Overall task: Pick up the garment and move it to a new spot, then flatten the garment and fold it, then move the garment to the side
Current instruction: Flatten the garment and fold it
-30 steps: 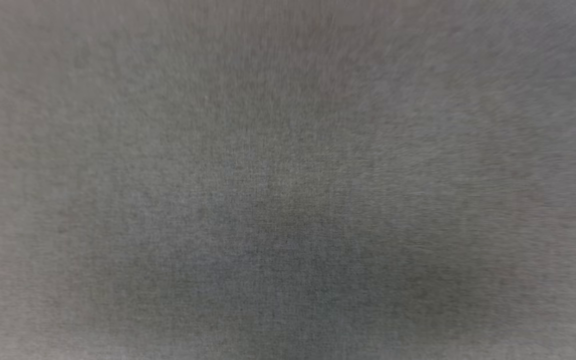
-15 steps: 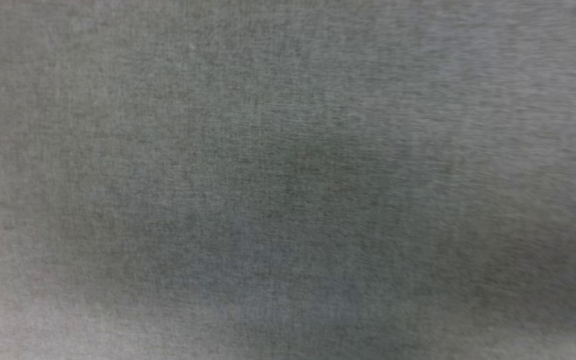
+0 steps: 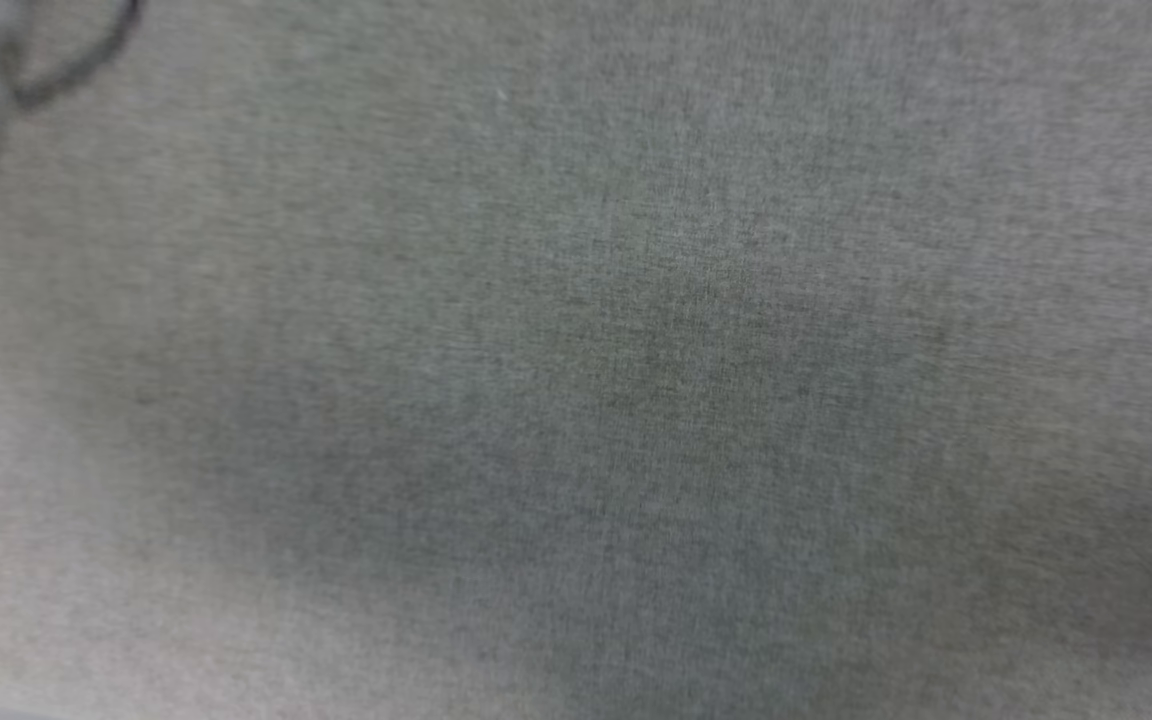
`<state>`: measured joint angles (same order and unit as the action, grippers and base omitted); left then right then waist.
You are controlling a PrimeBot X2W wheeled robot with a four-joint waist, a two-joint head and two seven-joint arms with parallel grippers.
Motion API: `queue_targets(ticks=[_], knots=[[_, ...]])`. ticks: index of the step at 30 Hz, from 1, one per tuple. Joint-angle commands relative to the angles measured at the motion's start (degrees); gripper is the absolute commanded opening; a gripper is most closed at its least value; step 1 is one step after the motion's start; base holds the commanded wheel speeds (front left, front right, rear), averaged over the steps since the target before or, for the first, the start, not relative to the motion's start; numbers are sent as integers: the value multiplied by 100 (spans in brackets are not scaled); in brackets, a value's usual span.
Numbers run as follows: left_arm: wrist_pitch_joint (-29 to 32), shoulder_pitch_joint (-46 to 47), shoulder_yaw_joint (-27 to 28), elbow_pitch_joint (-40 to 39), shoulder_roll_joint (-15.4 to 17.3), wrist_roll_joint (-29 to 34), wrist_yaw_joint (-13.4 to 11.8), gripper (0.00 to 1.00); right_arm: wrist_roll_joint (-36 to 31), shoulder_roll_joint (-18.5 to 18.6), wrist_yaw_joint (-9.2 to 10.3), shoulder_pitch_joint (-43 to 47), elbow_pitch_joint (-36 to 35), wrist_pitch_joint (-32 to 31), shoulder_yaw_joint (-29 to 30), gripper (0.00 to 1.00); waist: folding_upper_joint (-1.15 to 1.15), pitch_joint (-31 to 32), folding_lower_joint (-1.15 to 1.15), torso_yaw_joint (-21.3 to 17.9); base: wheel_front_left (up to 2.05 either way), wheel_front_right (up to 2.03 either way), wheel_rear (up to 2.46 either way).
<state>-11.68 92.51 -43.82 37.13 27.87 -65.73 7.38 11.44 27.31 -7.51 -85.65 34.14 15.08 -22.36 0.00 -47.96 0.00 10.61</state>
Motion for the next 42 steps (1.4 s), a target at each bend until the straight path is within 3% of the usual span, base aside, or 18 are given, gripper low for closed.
queue_targets(ticks=[1, 2, 4, 9, 15, 23, 28, 31, 36, 42], knots=[[34, -548, -208, -319, 248, -131, 17, 0, 537, 197, 4, 648, -301, 3, -167, 0, 0, 891, 0, -110, 0, 0, 0], [34, -548, -208, -319, 248, -131, 17, 0, 537, 197, 4, 648, -301, 3, -167, 0, 0, 891, 0, -110, 0, 0, 0], [35, -1252, -433, -772, 641, -289, 17, 0, 1132, 495, 4, 1520, -783, 4, -318, 0, 0, 1371, 0, -183, 0, 0, 0], [-9, -2359, -627, -1334, 1131, -489, 17, 0, 1614, 855, 4, 2827, -1342, 4, -293, 0, 0, 1988, 0, -276, 0, 0, 0], [-185, -4057, -780, -2284, 1800, -783, -385, 0, 1740, 1183, 4, 4781, -1989, 5, 176, 0, 0, 2675, 0, -313, 0, 0, 0], [-339, -6005, -672, -3100, 2298, -848, -936, 0, 1346, 1190, 4, 6996, -2732, -13, 732, 0, 0, 3258, 0, -356, 0, 0, 0], [-346, -7044, -98, -3365, 2256, -522, -1302, 0, 859, 1412, 4, 8034, -3250, -11, 738, 0, 0, 3478, 0, -352, 0, 0, 0], [-346, -7717, 276, -3435, 2097, -327, -1454, 0, 655, 1281, 4, 8612, -3318, -7, 1032, 0, 0, 3573, 0, -359, 0, 0, 0], [-348, -8615, 855, -3326, 1741, -122, -1420, 0, 470, 925, 4, 9283, -3334, -2, 1405, 0, 0, 3658, 0, -373, 0, 0, 0], [-348, -9144, 1331, -3048, 1341, 150, -1225, 0, 390, 703, 4, 9647, -3296, -32, 1348, 0, 0, 3681, 0, -391, 0, 0, 0]])
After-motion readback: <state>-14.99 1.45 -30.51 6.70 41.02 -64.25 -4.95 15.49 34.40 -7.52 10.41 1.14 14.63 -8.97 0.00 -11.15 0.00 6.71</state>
